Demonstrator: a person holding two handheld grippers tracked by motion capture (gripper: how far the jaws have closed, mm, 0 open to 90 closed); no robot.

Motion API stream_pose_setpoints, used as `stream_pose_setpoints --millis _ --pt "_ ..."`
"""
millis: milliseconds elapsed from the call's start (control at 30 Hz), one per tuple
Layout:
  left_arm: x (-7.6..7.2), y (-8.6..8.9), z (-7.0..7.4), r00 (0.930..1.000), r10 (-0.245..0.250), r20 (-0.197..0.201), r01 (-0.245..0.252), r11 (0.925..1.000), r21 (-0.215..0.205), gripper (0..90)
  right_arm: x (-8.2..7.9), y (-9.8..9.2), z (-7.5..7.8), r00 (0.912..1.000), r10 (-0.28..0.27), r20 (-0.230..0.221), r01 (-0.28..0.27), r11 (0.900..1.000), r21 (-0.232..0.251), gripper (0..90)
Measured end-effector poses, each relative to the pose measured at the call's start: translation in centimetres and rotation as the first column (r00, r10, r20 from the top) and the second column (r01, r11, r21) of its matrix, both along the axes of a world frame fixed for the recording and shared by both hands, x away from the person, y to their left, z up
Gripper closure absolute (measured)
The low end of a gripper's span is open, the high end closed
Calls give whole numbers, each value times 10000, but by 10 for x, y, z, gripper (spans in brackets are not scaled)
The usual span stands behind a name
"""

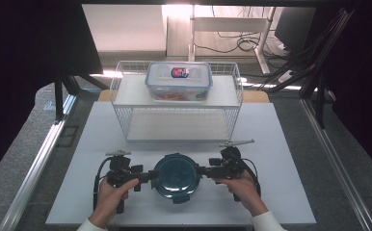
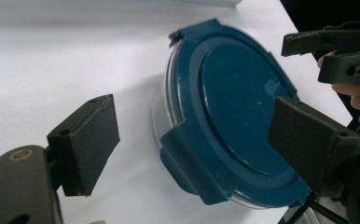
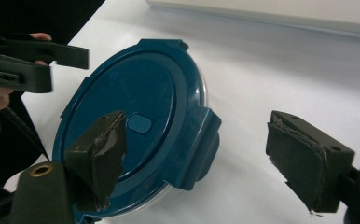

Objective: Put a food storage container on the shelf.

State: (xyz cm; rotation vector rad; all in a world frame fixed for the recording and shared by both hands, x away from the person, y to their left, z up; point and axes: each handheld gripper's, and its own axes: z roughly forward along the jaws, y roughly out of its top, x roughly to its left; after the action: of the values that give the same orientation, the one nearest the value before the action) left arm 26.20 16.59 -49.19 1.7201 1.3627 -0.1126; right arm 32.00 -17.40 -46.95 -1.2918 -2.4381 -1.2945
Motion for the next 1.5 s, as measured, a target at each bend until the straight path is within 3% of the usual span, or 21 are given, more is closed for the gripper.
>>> stream_pose_setpoints --millis 67,300,500,567,633,733,900,933,967,1000,1067,1367,1500 --pt "1 0 -6 9996 61 -276 -69 9996 -287 156 0 1 -4 9999 25 -146 -24 10000 52 194" --pt "-1 -1 -15 9979 -50 -646 2 9972 -743 158 4 3 -16 9972 148 -734 -137 9998 152 173" --pt "-1 -7 -23 9944 -288 -1014 172 9933 -1140 161 6 10 -28 9894 409 -1395 -356 9986 400 159" --pt "-2 -9 -25 9926 -390 -1146 239 9912 -1302 174 7 15 -33 9831 544 -1751 -450 9974 571 160" --pt "-2 -10 -26 9916 -475 -1203 309 9902 -1363 180 7 16 -34 9824 584 -1772 -482 9970 611 159" --pt "-4 -13 -29 9860 -785 -1470 538 9848 -1654 207 6 21 -36 9744 747 -2120 -601 9954 744 158" --pt "-6 -15 -29 9846 -745 -1584 497 9866 -1555 256 6 24 -38 9648 984 -2440 -777 9926 933 185" --pt "-5 -14 -30 9820 -593 -1794 268 9837 -1780 270 7 24 -39 9602 935 -2632 -696 9927 989 204" --pt "-5 -14 -30 9820 -593 -1794 268 9837 -1780 282 7 24 -39 9602 935 -2632 -696 9927 989 204" --pt "-5 -13 -31 9800 -566 -1908 197 9816 -1897 288 9 22 -40 9520 724 -2973 -375 9919 1218 245" --pt "-5 -12 -31 9794 -551 -1944 170 9811 -1927 294 10 20 -40 9475 633 -3133 -222 9909 1330 260" --pt "-12 -11 -22 9790 -435 -1990 34 9803 -1975 385 -1 12 -29 9503 104 -3111 404 9869 1563 374" --pt "-15 -12 -15 9812 -380 -1894 46 9848 -1737 404 -5 12 -25 9556 -20 -2948 502 9864 1563 392"
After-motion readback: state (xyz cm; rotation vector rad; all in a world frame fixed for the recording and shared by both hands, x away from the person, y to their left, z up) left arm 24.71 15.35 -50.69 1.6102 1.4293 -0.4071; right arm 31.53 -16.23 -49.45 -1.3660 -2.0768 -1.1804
